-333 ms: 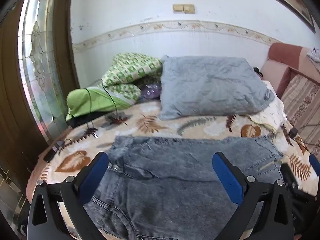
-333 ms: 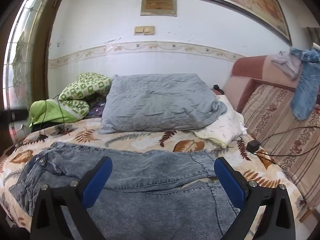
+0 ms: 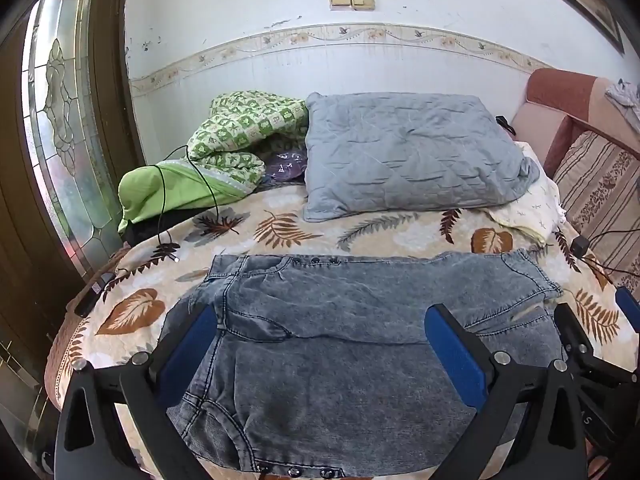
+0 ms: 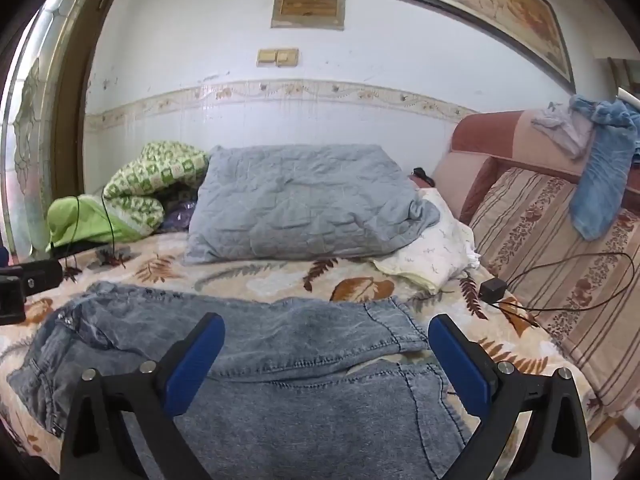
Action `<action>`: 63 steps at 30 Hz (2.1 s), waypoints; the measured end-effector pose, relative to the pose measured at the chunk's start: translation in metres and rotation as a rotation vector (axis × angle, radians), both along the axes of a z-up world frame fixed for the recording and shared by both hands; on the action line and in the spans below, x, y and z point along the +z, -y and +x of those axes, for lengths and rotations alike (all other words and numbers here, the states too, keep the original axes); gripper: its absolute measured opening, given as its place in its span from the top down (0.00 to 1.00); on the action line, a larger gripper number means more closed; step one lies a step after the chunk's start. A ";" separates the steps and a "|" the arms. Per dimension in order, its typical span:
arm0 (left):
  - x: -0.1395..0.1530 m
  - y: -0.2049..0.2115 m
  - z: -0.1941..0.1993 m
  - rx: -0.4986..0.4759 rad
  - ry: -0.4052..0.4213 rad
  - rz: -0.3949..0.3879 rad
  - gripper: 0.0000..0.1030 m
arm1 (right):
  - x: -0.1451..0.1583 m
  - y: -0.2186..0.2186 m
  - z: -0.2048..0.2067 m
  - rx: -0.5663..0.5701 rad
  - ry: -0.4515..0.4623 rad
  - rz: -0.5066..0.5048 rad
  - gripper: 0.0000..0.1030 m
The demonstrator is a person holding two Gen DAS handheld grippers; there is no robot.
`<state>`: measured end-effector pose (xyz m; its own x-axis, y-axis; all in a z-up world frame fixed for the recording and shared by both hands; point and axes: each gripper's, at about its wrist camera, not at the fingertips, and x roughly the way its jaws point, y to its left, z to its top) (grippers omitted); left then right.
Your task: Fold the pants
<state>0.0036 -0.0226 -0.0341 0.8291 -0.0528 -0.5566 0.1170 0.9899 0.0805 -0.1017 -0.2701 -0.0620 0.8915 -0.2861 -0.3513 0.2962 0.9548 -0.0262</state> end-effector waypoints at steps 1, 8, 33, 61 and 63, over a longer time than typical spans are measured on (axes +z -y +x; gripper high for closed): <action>-0.002 -0.001 0.000 -0.001 -0.003 0.002 0.00 | -0.002 -0.003 0.004 0.002 -0.008 -0.001 0.00; -0.013 -0.001 0.005 0.009 -0.028 0.012 0.00 | -0.016 -0.026 0.042 -0.002 -0.054 -0.027 0.00; -0.045 0.002 0.018 0.013 -0.080 0.034 0.00 | -0.026 -0.024 0.058 -0.026 -0.138 -0.046 0.00; -0.040 -0.002 0.015 0.007 -0.045 0.036 0.00 | -0.029 -0.025 0.064 -0.019 -0.147 -0.021 0.00; -0.041 -0.002 0.015 0.005 -0.045 0.034 0.00 | -0.029 -0.025 0.064 -0.019 -0.148 -0.025 0.00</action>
<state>0.0183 -0.0206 -0.0749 0.8034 -0.0286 -0.5948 0.1159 0.9873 0.1090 -0.0379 -0.2451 -0.0908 0.8246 -0.3131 -0.4712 0.3057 0.9474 -0.0947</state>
